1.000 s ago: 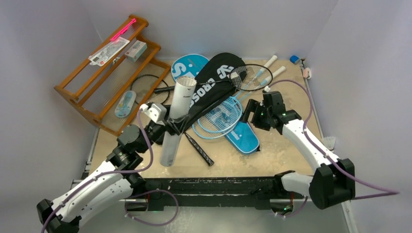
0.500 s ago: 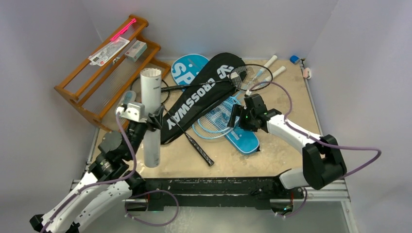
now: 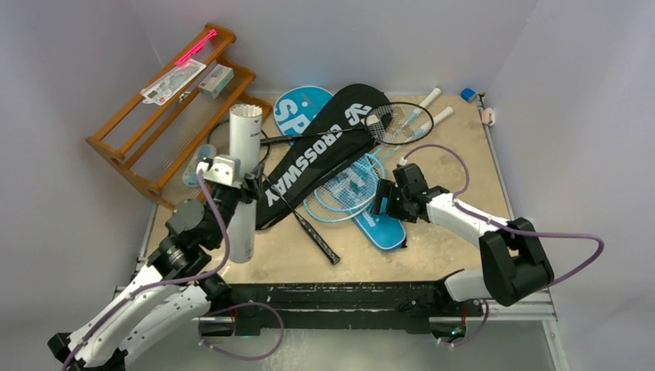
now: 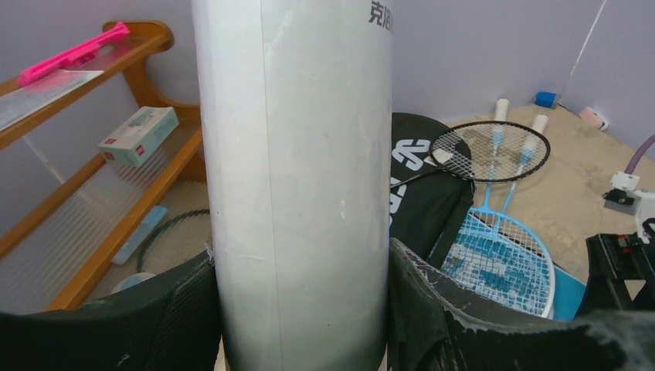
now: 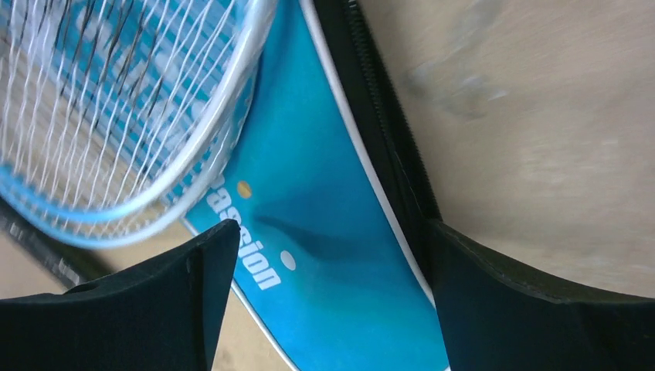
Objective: Pack up the badminton gear
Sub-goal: Adjust the racket bag at the center of the board, then pick up the shuttlecock at the center of the board.
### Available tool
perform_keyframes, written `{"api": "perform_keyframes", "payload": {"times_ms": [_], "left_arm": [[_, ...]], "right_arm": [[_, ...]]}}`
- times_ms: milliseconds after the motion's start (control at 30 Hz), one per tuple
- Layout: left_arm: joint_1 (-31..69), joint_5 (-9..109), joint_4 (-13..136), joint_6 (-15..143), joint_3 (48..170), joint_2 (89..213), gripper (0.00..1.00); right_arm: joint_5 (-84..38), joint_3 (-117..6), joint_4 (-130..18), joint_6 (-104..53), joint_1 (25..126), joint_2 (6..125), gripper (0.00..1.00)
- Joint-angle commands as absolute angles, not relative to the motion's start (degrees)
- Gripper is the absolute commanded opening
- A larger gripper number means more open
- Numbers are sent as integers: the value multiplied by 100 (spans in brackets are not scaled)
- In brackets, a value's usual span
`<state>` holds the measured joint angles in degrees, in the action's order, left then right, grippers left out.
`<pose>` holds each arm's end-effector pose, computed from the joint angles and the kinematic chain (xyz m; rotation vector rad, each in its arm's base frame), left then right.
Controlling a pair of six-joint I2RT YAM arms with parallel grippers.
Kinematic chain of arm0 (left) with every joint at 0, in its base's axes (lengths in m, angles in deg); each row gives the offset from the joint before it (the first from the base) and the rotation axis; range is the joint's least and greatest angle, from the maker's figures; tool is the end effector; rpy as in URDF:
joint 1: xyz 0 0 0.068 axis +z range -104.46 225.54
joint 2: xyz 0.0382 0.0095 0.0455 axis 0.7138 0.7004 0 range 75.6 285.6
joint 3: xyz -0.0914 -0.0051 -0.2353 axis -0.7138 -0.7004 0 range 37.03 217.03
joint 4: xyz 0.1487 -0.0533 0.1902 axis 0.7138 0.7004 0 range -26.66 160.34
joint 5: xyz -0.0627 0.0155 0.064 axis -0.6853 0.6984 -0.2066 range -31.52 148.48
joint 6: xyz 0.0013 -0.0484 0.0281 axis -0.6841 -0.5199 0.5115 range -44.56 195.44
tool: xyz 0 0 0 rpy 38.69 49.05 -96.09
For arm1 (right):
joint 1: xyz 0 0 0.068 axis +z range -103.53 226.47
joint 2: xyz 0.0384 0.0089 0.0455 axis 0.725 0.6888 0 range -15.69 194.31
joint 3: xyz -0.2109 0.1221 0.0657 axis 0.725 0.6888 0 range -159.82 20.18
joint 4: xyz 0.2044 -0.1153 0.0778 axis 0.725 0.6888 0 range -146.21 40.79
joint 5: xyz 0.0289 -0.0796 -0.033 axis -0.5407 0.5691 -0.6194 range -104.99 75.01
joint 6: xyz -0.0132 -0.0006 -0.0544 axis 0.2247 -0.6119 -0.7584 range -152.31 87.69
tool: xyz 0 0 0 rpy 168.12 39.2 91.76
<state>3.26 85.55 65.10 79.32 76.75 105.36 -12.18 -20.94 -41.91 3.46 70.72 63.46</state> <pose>0.1097 -0.0760 0.3485 0.1900 1.4340 -0.2124 0.2388 0.1056 0.1686 0.2740 2.5081 0.3770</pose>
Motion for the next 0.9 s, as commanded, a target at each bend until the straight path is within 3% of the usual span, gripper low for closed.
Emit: {"api": "perform_keyframes", "payload": {"times_ms": [0,167,300,433,600,767,867], "left_arm": [[335,8229,5756,7644,7731,11027,62],[344,8018,5477,7299,7823,11713,62],[343,7838,5316,7108,7933,12130,61],[337,7785,5280,7090,8096,12371,61],[343,7892,5501,7171,8413,12447,61],[343,7936,5682,7199,8612,12421,60],[344,7870,5723,7110,8633,12412,60]], "right_arm": [[-2955,-1776,-5432,340,7327,6055,88],[-2367,-2340,-4911,41,7815,5838,90],[-62,-3128,-3614,72,7942,5754,97],[1435,-3844,-2835,253,7942,5603,99],[1888,-4269,-2754,394,7942,5555,99],[2609,-4971,-1121,1844,7880,6327,99],[2614,-5101,-771,2015,7269,6865,99]]}}
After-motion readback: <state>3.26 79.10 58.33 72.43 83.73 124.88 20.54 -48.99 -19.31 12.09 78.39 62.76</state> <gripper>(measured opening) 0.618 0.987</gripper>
